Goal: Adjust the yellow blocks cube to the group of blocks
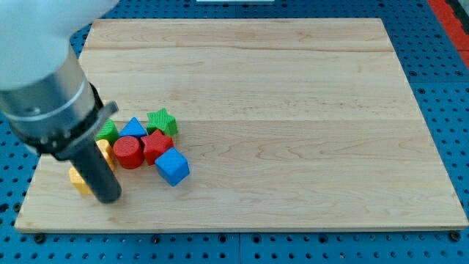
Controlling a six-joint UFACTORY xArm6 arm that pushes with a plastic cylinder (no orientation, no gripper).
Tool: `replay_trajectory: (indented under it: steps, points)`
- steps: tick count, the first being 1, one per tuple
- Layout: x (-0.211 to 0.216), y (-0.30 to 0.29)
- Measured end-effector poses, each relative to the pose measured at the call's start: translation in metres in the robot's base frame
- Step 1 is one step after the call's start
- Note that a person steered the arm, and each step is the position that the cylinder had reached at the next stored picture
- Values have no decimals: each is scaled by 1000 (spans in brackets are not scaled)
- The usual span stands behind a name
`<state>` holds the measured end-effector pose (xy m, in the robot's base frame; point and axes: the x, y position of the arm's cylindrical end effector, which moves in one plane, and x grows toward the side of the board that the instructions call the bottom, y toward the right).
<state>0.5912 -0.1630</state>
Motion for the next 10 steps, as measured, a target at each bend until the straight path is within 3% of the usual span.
replay_trajectory:
  steps: [1, 2, 3, 5, 6, 7, 8, 9, 10]
  points:
    - [26, -6]
    - [7, -81]
    - [-26, -115]
    - [-32, -24]
    - [-29, -22]
    - [20, -20]
    - [19, 16]
    - [-15, 31]
    - [-19, 30]
